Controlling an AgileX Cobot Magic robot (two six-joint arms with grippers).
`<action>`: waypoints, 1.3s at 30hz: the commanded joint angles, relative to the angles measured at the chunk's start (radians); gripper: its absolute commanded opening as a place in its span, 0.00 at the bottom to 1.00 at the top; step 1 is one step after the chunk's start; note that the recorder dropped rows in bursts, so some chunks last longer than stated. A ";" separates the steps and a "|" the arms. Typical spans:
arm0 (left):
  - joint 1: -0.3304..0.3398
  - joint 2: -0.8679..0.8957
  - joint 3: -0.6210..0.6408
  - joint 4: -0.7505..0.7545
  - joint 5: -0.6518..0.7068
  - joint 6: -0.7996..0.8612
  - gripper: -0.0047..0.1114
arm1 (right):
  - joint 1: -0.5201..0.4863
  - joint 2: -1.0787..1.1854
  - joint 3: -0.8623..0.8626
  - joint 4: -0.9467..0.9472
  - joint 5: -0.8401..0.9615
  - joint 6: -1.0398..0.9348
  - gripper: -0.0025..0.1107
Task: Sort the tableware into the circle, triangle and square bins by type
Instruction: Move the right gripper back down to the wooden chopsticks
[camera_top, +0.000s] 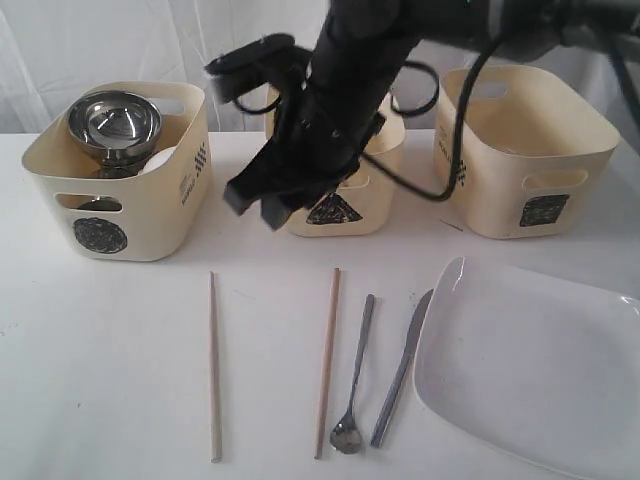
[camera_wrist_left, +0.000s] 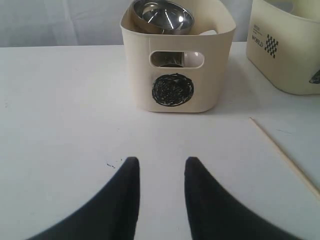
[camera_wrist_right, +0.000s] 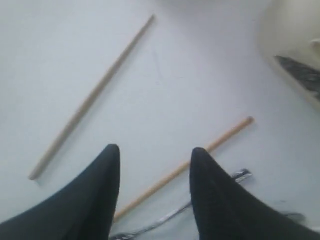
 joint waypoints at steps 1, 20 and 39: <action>-0.003 -0.005 0.005 -0.001 0.004 -0.001 0.35 | 0.069 0.041 0.081 0.004 -0.139 0.212 0.40; -0.003 -0.005 0.005 -0.003 0.004 -0.001 0.35 | 0.200 0.218 0.103 -0.003 -0.214 0.520 0.52; -0.003 -0.005 0.005 -0.001 0.004 -0.001 0.35 | 0.258 0.269 0.100 -0.171 -0.209 0.685 0.48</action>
